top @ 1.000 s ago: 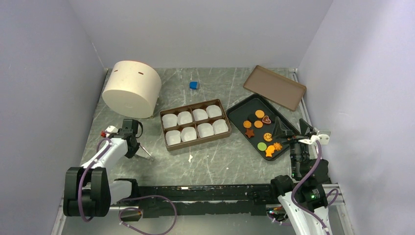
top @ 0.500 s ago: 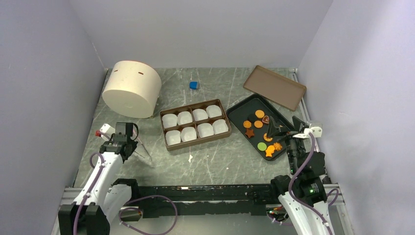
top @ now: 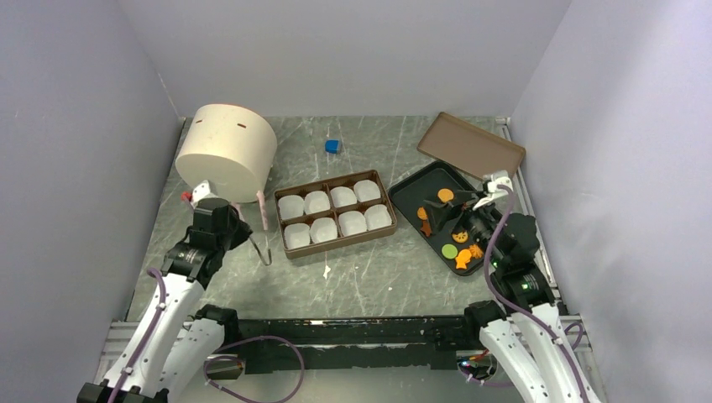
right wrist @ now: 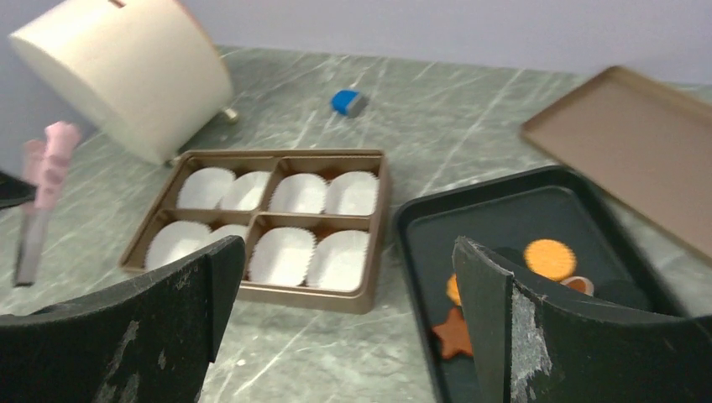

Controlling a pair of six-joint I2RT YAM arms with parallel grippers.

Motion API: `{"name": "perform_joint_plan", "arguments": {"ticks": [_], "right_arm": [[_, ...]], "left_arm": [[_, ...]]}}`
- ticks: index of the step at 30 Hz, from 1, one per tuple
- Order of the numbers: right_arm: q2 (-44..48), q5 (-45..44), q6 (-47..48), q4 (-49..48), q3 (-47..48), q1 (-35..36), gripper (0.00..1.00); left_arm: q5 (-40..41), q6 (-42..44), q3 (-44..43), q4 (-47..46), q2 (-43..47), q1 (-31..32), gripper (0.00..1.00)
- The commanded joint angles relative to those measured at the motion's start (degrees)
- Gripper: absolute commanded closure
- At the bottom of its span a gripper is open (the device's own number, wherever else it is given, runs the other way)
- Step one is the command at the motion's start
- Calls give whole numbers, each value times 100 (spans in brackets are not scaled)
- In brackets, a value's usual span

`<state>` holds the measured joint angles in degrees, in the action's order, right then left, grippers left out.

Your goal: Pack the cookies

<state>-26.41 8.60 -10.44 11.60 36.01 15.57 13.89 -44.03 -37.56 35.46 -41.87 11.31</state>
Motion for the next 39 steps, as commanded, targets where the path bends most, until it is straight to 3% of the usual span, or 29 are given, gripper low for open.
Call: {"name": "perform_joint_plan", "arguments": {"ticks": [1,6,15,24,29,39], "right_arm": [[-348,1071,-596,-876,-215,30,0],[-842,1653,-1412,-2441,-818,44,0],[-2046,2123,-2045,-4095,-1118,505,0],[-3249,2282,-2745,-5384,-1022,973,0],[-3774,2511,-3120,-5775,-989,1070,0],[-4641,2642,-3699,-7870,-1192,1714,0]], "left_arm": [[-1151,631,-57,-966,147,219,95],[-2125,379,377,-1917,108,389,95],[-2953,-695,811,-3664,-60,532,95],[-3049,-1737,1232,-5595,-527,714,95],[-2838,-1947,1265,-6231,-780,953,95],[-2409,-2259,1428,-7736,-1496,1566,95]]}}
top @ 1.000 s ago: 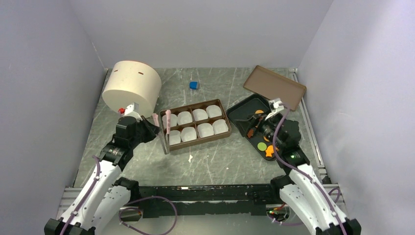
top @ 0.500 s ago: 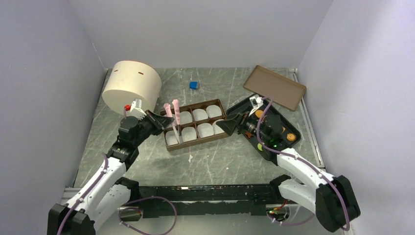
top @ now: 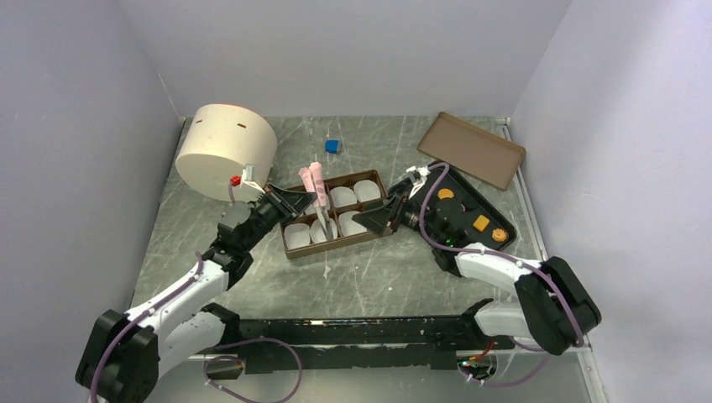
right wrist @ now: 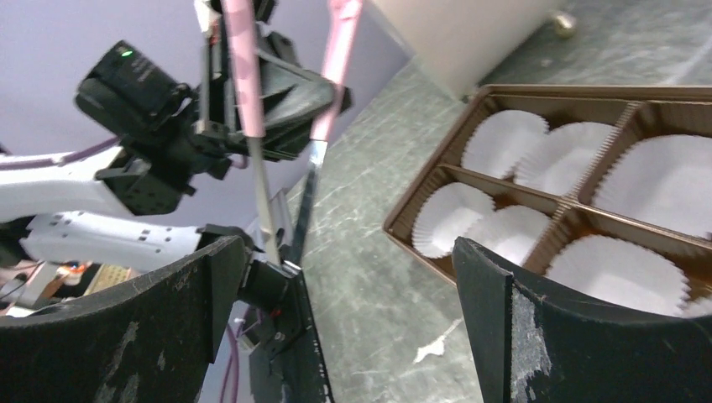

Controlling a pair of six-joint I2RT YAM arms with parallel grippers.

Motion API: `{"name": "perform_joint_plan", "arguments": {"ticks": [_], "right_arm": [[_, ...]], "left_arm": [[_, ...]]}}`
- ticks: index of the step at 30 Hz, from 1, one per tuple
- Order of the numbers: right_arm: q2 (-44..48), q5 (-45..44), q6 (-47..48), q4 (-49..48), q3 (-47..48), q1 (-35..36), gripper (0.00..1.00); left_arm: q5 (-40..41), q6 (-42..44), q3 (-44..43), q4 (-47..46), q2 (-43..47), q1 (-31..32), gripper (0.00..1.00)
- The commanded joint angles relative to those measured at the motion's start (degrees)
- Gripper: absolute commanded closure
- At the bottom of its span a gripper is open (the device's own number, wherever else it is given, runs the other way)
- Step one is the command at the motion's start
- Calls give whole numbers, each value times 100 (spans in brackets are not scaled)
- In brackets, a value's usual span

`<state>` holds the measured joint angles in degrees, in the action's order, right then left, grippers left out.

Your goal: Pack the cookies

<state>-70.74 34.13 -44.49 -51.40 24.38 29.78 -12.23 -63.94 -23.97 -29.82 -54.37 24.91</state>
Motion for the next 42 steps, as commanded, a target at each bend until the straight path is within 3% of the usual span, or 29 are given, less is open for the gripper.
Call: {"name": "perform_joint_plan", "arguments": {"ticks": [1,4,11,16,23,31,42], "right_arm": [[-269,48,-368,-1692,-20,357,0],[-497,23,-477,-1548,211,537,0],[-1040,241,-1015,-2232,485,821,0],[-1327,499,-1435,-2663,699,904,6],[-1397,685,-1732,-3104,793,925,25],[-1649,867,-2153,-3676,864,941,27],[-1525,994,-2054,-3497,977,954,31]], "left_arm": [[223,-271,63,-1350,-313,268,95],[344,-267,96,-1818,-437,440,95],[410,-408,246,-2832,-749,681,95],[363,-616,350,-3568,-1016,851,95],[480,-555,421,-3740,-938,918,95],[335,-633,457,-4338,-1164,959,95],[-10,-505,305,-4881,-1475,1100,95]]}}
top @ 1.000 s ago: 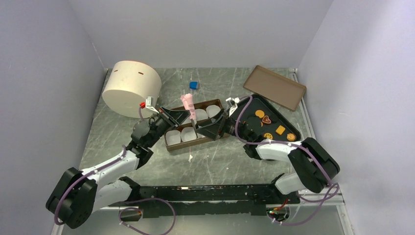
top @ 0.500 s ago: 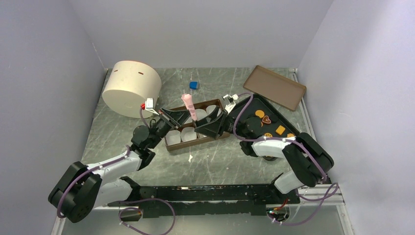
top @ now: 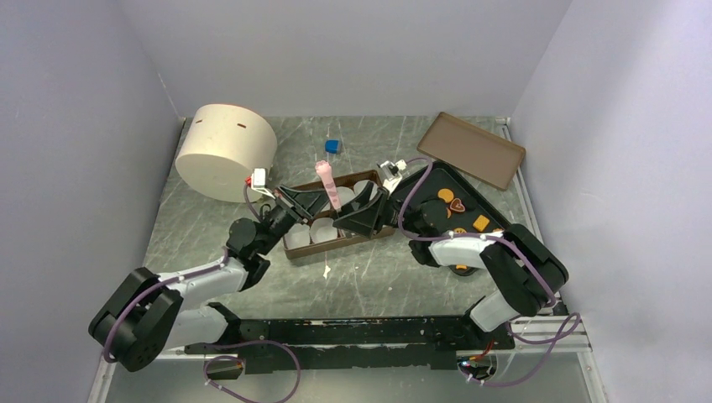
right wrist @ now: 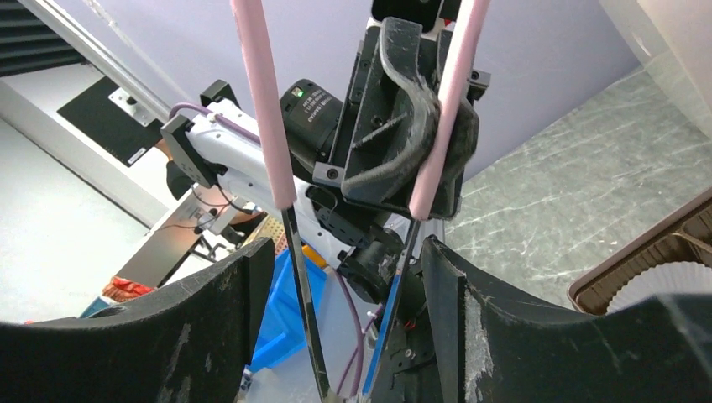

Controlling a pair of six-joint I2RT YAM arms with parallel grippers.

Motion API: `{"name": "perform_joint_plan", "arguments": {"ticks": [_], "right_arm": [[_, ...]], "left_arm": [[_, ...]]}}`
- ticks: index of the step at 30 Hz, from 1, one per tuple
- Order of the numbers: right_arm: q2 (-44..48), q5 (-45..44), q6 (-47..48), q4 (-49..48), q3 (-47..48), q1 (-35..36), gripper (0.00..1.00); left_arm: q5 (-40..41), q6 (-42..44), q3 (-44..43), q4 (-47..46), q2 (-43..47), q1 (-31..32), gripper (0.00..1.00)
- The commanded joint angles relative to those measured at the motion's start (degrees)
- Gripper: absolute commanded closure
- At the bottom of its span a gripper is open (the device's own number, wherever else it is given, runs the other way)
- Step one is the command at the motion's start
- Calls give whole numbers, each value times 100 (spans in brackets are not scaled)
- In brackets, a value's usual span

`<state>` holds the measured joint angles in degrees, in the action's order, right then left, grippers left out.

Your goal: Pack the cookies

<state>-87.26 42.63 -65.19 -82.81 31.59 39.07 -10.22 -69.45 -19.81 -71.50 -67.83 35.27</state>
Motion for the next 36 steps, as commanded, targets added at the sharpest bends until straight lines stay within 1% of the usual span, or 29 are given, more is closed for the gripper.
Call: {"name": "perform_joint_plan", "arguments": {"ticks": [1,5,8,15,20,21,26,31,33,36], "right_arm": [[142,153,34,-326,267,22,32],[183,177,51,-305,292,38,33],[212,218,61,-303,295,39,37],[362,235,280,-117,218,39,46],[544,202,561,180,189,39,55],[592,202,650,303,188,33,56],[866,177,1100,923,202,39,59],[1101,87,1470,1435,208,29,60],[1183,50,1623,1699,242,28,61],[1338,-26,1939,2191,294,27,61]], "left_arm": [[-250,19,-113,-814,-195,71,95],[-391,-37,-161,-1235,-435,116,95],[-428,-38,-180,-1417,-514,129,95],[-545,41,-244,-1539,-605,137,95],[-518,198,-237,-1325,-542,128,95],[-499,256,-231,-1225,-495,132,93],[-282,614,-169,-598,-106,129,73],[-85,865,-76,-199,195,99,64],[1,904,-33,-79,285,80,58],[135,907,102,97,437,3,51]]}}
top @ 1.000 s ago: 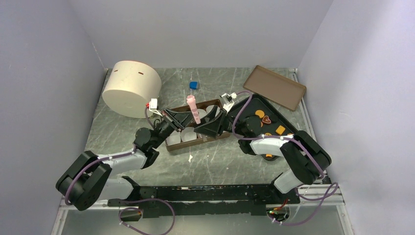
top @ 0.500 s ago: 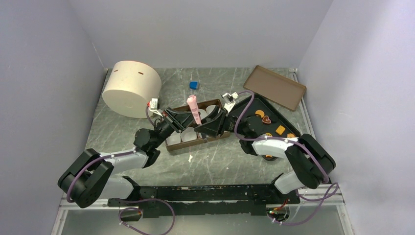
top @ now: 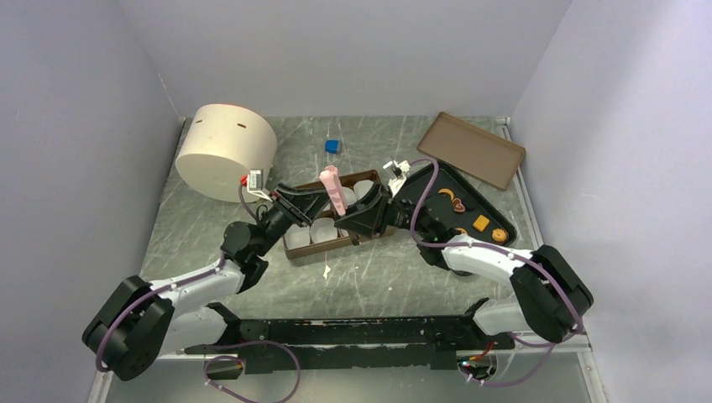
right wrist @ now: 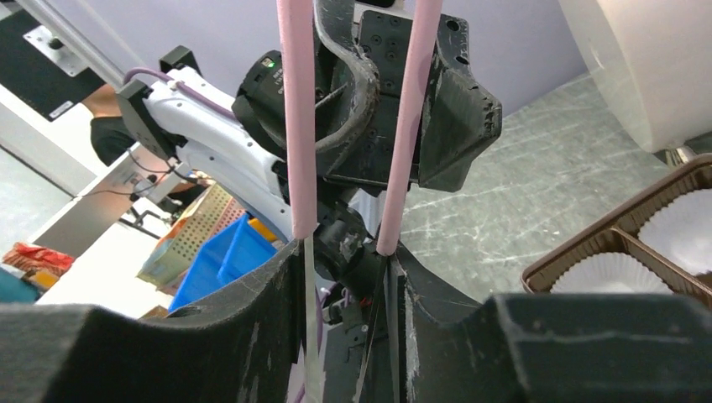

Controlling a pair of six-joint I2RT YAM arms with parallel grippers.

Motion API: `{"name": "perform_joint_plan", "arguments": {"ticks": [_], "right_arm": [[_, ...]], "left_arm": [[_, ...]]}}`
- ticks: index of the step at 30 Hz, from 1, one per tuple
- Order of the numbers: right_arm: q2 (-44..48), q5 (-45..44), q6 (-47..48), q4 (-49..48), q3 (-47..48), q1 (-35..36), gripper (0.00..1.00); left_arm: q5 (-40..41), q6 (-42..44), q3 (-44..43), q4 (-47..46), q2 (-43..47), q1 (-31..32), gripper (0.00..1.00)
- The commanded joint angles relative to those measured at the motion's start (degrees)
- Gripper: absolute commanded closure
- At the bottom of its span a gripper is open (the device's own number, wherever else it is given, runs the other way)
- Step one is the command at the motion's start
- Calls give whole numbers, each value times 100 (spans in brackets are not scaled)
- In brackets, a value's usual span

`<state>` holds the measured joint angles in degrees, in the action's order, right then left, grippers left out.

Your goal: Pack the cookies

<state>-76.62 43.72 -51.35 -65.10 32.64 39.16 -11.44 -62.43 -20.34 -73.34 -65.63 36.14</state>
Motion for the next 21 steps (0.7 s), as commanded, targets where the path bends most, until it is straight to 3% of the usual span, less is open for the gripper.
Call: {"name": "perform_joint_plan", "arguments": {"ticks": [1,13,21], "right_arm": [[331,-189,679,613,212,20,62],[934,-1636,2632,4191,1007,171,61],[682,-2682,3271,5256,1532,725,62]], "left_arm": [[307,194,211,375,285,-124,48],[765,456,421,2823,1824,-365,14],[511,746,-9,3701,1988,-362,7]]}}
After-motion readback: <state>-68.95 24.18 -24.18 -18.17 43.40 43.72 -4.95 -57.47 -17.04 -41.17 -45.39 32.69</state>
